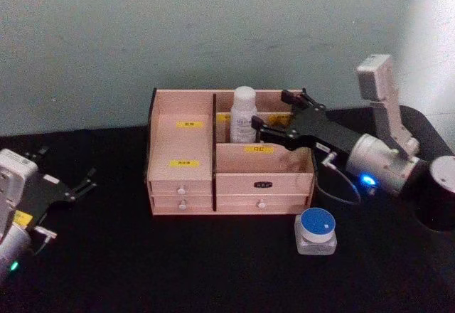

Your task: Pick up the facial cleanser and watermelon frost from the table and place them into the tiered storage box.

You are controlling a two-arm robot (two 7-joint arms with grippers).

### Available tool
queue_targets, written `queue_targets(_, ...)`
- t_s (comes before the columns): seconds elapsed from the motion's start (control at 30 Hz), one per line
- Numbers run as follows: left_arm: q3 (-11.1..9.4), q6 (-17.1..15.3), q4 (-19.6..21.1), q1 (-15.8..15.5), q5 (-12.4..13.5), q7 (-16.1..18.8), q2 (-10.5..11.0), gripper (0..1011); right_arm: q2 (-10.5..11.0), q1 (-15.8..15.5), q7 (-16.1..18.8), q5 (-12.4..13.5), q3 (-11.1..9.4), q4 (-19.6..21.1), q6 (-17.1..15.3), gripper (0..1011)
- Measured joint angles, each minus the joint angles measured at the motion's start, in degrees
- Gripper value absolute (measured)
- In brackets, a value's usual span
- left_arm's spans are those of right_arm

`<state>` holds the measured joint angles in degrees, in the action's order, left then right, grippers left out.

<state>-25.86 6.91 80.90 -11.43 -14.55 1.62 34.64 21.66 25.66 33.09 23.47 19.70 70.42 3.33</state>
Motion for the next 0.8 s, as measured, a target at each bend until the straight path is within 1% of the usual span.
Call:
queue_targets(0.03,0.0,0.0,0.0,0.0,0.0,0.0,0.0,1001,0.6,-0.6,0.2,0.4,-0.1,0.9,-0.2,1002)
queue_targets(0.1,0.0,0.0,0.0,0.0,0.0,0.0,0.0,1001,2.7,-2.9,1.0,1.8,-0.6,3.9,-0.8,1003)
queue_targets(0.27,0.0,0.0,0.0,0.0,0.0,0.0,0.0,1001,5.1,-5.7,1.5,3.1,-1.1,7.1,-1.5,1002)
queue_targets(0.33,0.0,0.0,0.0,0.0,0.0,0.0,0.0,1001,7.2,-8.3,1.5,4.0,-1.6,9.8,-2.0,1002)
queue_targets(0.37,0.0,0.0,0.0,0.0,0.0,0.0,0.0,1001,7.2,-8.3,1.5,4.0,-1.6,9.8,-2.0,1002)
queue_targets(0.4,0.0,0.0,0.0,0.0,0.0,0.0,0.0,1001,8.2,-9.6,1.4,4.4,-1.8,11.2,-2.3,1003)
queue_targets(0.5,0.0,0.0,0.0,0.0,0.0,0.0,0.0,1001,10.3,-12.2,1.2,5.0,-2.2,13.7,-2.7,1002)
queue_targets(0.57,0.0,0.0,0.0,0.0,0.0,0.0,0.0,1001,11.3,-13.5,1.0,5.2,-2.3,14.8,-2.8,1003)
queue_targets(0.67,0.0,0.0,0.0,0.0,0.0,0.0,0.0,1001,13.3,-16.3,0.6,5.6,-2.7,17.2,-3.0,1003)
queue_targets(0.8,0.0,0.0,0.0,0.0,0.0,0.0,0.0,1001,15.1,-18.7,0.4,6.1,-3.1,19.3,-3.0,1002)
